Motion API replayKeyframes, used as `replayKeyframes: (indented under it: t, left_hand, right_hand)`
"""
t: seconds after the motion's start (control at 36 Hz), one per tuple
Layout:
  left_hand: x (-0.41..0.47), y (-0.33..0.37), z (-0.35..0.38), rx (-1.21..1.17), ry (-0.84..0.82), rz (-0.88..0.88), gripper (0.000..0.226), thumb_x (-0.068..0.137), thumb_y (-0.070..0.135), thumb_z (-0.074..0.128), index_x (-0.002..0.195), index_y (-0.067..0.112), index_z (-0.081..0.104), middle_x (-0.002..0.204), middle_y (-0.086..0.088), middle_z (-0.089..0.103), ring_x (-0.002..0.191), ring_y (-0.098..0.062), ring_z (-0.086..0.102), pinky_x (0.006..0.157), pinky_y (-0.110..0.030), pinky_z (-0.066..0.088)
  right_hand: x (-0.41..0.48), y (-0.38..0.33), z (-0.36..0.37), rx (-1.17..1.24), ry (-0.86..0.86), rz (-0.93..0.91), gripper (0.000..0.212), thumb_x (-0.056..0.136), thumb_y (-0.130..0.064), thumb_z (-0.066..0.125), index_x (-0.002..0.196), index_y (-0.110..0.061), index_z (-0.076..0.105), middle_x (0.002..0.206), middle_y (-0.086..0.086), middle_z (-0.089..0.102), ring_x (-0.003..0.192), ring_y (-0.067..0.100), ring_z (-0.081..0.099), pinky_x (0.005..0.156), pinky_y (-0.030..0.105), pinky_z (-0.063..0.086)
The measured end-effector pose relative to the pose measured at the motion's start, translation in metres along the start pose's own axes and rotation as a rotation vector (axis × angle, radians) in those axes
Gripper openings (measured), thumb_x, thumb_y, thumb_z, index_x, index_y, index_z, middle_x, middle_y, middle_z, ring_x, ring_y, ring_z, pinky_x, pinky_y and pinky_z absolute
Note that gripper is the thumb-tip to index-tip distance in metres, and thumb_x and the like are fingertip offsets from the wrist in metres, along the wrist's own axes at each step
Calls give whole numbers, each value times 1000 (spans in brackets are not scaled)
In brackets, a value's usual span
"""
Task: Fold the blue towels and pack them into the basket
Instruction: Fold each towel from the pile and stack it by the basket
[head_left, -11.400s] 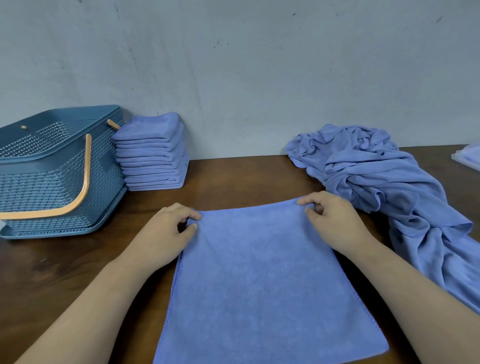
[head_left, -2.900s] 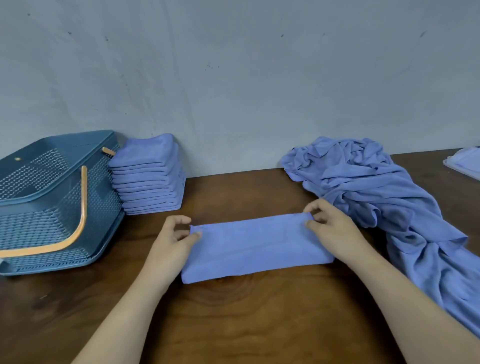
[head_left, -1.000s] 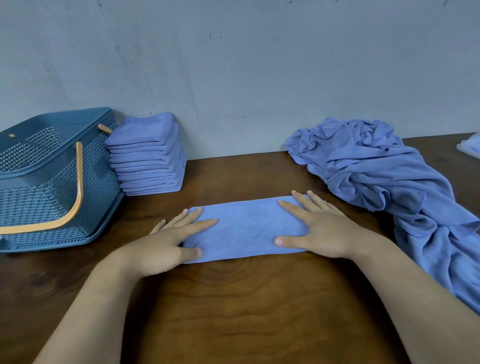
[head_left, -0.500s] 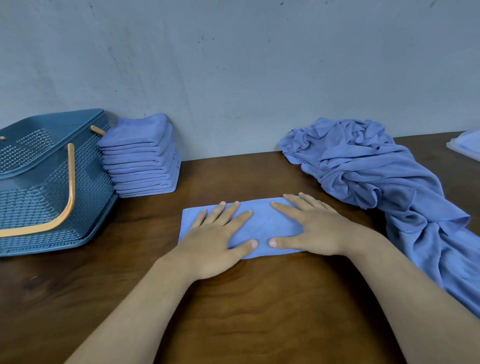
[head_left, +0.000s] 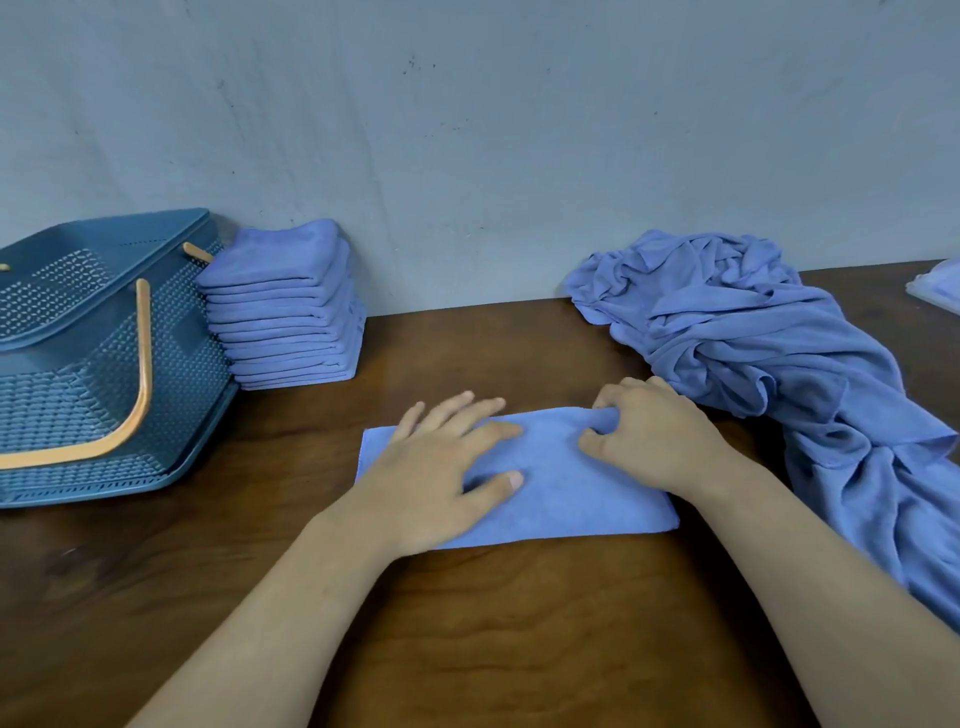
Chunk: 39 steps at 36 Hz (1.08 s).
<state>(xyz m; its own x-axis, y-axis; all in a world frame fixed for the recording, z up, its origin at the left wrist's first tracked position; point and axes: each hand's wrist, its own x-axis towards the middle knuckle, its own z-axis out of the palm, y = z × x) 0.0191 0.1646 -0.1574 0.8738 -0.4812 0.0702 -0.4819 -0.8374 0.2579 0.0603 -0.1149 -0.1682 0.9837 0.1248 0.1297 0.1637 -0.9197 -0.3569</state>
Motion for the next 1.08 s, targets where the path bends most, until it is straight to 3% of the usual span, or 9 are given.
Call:
replayKeyframes:
  t: [0.17,0.25,0.36,0.5,0.67,0.78,0.86,0.94,1.08]
  left_hand:
    - [2,-2,15,13,-167,29,69,99,83,22,162,62,2,172,31,-15,156,7,-21,132,-43,-9]
    - [2,-1,14,26,-164,16,73,97,86,20,162,62,1,173,29,-16,156,6,-22,132,-44,-9]
    - [3,0,15,28,-155,2,74,96,87,21,163,61,1,173,29,-15,157,6,-21,132,-44,-9]
    - [4,-3,16,16,-143,-2,76,94,90,19,162,62,0,173,28,-14,158,4,-20,132,-44,-9]
    - [4,-4,17,20,-137,3,76,94,91,18,162,62,0,173,29,-14,157,5,-21,132,-43,-10]
    - [3,-4,17,25,-145,9,76,94,90,18,162,62,-1,173,28,-16,157,5,-21,132,-42,-11]
    - [4,-4,16,22,-144,5,77,94,90,19,163,61,0,174,27,-15,158,4,-21,132,-43,-10]
    - [3,-3,15,10,-143,-7,77,94,90,20,163,60,2,174,27,-14,158,4,-20,132,-43,-9]
    - [-2,4,19,3,-152,-3,76,94,90,15,162,61,-3,172,29,-18,156,5,-25,132,-43,-12]
  right_hand:
    - [-1,4,-7,282,5,107,17,75,-46,66,83,-34,57,75,-10,66,69,8,61,61,33,50]
    - [0,8,-10,383,19,135,27,81,-49,73,100,-45,54,91,-14,66,81,5,65,67,29,48]
    - [0,12,-19,744,-86,256,48,84,-49,82,121,-57,54,105,-3,68,100,18,70,86,39,57]
    - [-14,21,-27,923,-265,311,56,88,-37,85,128,-64,57,109,-8,73,99,14,77,81,37,63]
    - [-32,17,-28,901,-290,209,34,97,-20,75,112,-49,69,105,0,78,94,16,76,76,32,61]
    - [-34,7,-14,825,-195,154,51,95,-19,74,132,-52,64,135,-28,63,129,0,59,113,35,48]
    - [-34,3,-5,687,-133,123,62,97,-24,70,146,-56,52,131,-50,45,137,-11,41,120,26,34]
    - [-32,7,-1,601,-109,100,62,101,-24,65,154,-50,46,137,-49,40,142,-10,34,123,27,29]
    - [-29,22,-7,516,-108,109,62,103,-23,65,155,-50,45,142,-41,36,136,-9,35,101,12,34]
